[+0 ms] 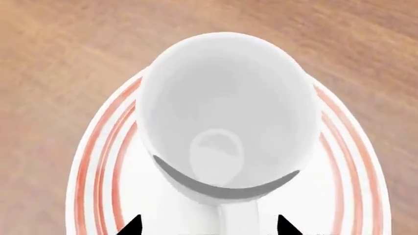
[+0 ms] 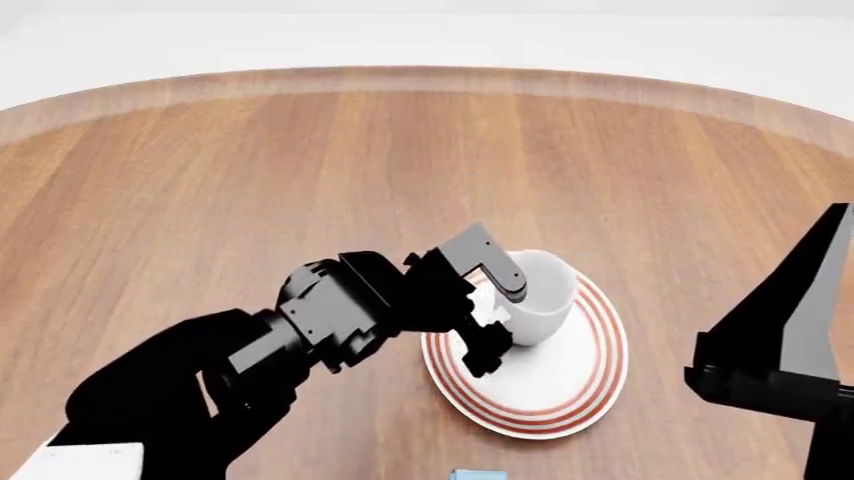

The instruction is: Pick up the white mug and put it on the plate, and put the chocolate pudding to the right of the plate.

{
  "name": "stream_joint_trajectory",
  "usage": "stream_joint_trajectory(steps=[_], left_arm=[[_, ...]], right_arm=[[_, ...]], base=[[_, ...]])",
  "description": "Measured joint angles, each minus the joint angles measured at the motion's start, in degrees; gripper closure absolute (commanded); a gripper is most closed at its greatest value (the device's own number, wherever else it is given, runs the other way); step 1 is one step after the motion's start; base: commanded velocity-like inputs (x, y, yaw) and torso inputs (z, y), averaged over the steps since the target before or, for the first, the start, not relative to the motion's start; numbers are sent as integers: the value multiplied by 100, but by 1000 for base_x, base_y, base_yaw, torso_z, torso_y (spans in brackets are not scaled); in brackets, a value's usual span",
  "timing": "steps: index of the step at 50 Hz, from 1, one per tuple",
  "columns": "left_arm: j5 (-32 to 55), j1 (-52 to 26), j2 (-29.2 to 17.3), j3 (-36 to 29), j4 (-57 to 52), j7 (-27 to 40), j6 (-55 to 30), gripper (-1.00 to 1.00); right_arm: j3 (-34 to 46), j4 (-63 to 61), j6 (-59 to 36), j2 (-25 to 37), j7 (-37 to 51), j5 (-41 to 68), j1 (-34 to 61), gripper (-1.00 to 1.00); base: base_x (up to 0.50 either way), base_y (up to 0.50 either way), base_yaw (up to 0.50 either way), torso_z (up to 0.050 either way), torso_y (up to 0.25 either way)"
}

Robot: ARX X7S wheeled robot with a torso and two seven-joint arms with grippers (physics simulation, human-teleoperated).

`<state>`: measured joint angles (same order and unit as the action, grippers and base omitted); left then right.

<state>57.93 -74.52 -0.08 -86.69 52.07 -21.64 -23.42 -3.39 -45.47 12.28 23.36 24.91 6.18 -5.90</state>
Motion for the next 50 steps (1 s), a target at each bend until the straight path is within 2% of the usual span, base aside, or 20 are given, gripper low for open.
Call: stream_joint_trajectory(steps=[7,16,30,50], left_arm=[[64,16,-40,-51,-24,84,49,-100],[267,-108,-482,7,-789,449,-153,-100],[622,-406,-1563,142,-2647,1224,-617,-100],[1227,-687,-3591,608,-5732,2041,-681,-100]], right_arm=[[20,1,-6,1,11,-21,4,-100],[57,-12,-18,1,22,-63,7,-100],[103,-55,-15,8,36,-133,-4,-100],[187,-151,-81,27,45,-208,-22,-100]], base=[[0,0,0,0,0],[0,0,0,0,0],[0,0,0,0,0],[0,0,0,0,0]])
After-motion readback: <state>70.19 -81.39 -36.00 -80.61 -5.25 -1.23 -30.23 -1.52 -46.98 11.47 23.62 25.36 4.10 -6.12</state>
